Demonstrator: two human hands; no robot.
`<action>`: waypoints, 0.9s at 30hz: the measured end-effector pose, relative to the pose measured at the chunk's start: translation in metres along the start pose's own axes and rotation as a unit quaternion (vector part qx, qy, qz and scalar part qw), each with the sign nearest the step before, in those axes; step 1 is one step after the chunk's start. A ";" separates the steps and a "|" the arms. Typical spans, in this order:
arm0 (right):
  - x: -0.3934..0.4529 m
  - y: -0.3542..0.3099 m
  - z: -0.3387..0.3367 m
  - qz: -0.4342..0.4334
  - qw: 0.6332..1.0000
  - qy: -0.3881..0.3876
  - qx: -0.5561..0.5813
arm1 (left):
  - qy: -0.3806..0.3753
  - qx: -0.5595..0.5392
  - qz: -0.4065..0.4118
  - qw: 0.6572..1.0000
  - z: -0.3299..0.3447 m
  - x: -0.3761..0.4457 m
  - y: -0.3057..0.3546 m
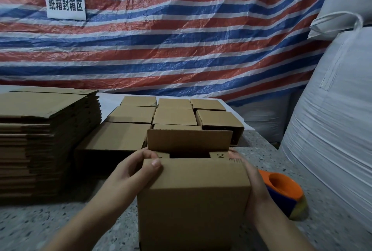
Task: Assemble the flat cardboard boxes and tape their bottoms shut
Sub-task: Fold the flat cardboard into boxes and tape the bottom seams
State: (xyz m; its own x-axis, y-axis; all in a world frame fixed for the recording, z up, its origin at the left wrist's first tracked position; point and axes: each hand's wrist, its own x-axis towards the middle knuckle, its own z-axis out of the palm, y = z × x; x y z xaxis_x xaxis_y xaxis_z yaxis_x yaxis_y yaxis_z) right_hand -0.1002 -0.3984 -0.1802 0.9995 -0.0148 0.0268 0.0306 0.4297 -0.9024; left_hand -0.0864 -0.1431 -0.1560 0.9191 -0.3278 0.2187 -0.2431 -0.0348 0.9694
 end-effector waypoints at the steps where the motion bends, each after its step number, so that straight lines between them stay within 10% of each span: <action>1: 0.003 -0.001 0.000 -0.001 1.000 0.004 -0.007 | 0.001 -0.003 -0.003 1.000 0.001 0.000 -0.001; 14: -0.004 -0.018 -0.006 -0.069 0.982 -0.143 -0.100 | 0.075 -0.079 0.086 0.990 0.006 0.006 -0.012; 27: -0.005 -0.020 -0.002 -0.124 0.971 -0.038 -0.202 | 0.089 0.033 0.081 0.992 0.005 -0.001 -0.005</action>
State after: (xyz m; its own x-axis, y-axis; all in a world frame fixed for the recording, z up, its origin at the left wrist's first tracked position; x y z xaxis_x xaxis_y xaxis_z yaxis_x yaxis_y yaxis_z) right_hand -0.1059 -0.4088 -0.1631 0.9594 -0.0002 0.2820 0.2818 0.0328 -0.9589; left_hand -0.0880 -0.1473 -0.1618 0.9050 -0.1625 0.3931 -0.4065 -0.0584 0.9118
